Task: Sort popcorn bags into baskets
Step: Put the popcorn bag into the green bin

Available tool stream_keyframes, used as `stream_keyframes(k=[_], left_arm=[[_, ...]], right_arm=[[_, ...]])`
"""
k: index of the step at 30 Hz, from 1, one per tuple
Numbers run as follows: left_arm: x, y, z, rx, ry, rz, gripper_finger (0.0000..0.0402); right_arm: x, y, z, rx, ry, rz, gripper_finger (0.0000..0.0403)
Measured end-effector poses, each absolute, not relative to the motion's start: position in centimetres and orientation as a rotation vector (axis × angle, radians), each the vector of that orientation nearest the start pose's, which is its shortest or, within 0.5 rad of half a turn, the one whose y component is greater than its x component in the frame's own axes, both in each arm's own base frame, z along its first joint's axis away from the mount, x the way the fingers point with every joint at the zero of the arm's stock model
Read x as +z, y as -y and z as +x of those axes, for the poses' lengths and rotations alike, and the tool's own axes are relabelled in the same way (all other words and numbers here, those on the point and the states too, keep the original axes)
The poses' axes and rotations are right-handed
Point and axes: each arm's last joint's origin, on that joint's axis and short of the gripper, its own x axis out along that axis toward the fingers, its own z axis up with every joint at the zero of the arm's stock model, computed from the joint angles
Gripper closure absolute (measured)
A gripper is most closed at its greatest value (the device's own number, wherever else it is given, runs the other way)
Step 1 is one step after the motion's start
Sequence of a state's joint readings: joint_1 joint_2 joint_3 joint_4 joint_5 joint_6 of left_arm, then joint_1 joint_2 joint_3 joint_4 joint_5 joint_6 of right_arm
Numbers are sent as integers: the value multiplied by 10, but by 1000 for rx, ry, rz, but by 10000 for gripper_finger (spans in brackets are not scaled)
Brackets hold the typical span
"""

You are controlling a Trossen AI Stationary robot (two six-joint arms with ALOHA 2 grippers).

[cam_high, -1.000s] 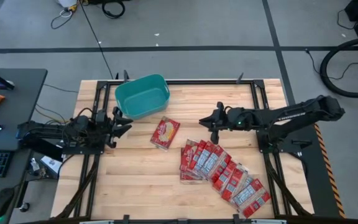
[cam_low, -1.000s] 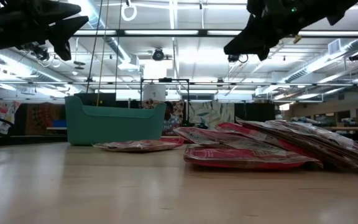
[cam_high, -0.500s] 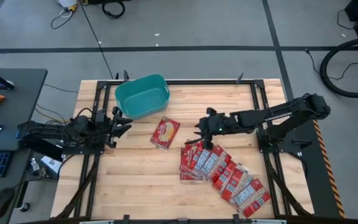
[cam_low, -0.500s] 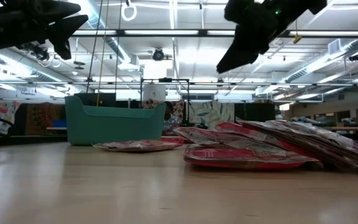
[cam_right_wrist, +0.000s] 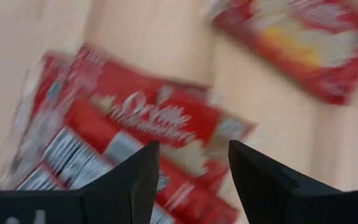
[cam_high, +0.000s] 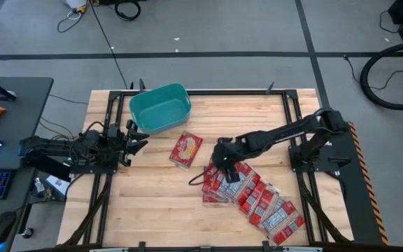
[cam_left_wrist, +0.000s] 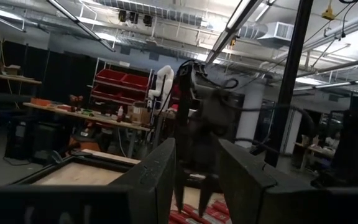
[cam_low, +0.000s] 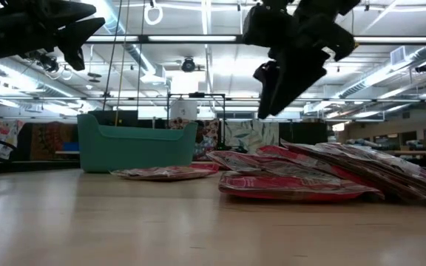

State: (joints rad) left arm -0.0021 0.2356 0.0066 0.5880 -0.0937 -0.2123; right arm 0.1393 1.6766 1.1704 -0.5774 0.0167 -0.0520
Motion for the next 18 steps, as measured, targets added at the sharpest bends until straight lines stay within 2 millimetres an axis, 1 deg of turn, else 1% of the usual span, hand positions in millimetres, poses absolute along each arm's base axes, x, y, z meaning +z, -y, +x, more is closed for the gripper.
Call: stream_keyframes(k=[4,7,12,18], left_arm=[[202,-2,106,52,367,-227,280],[202,-2,106,52,367,-227,280],[202,-2,106,52,366,-229,280],[202,-2,106,38,369,-301,280]], right_arm=[[210,-50,349,198,-1125,-191,210],[205,-53,363,274,-1135,-225,211],[205,-55,387,416,-1137,-221,211],[193,-53,408,509,-1187,-262,217]])
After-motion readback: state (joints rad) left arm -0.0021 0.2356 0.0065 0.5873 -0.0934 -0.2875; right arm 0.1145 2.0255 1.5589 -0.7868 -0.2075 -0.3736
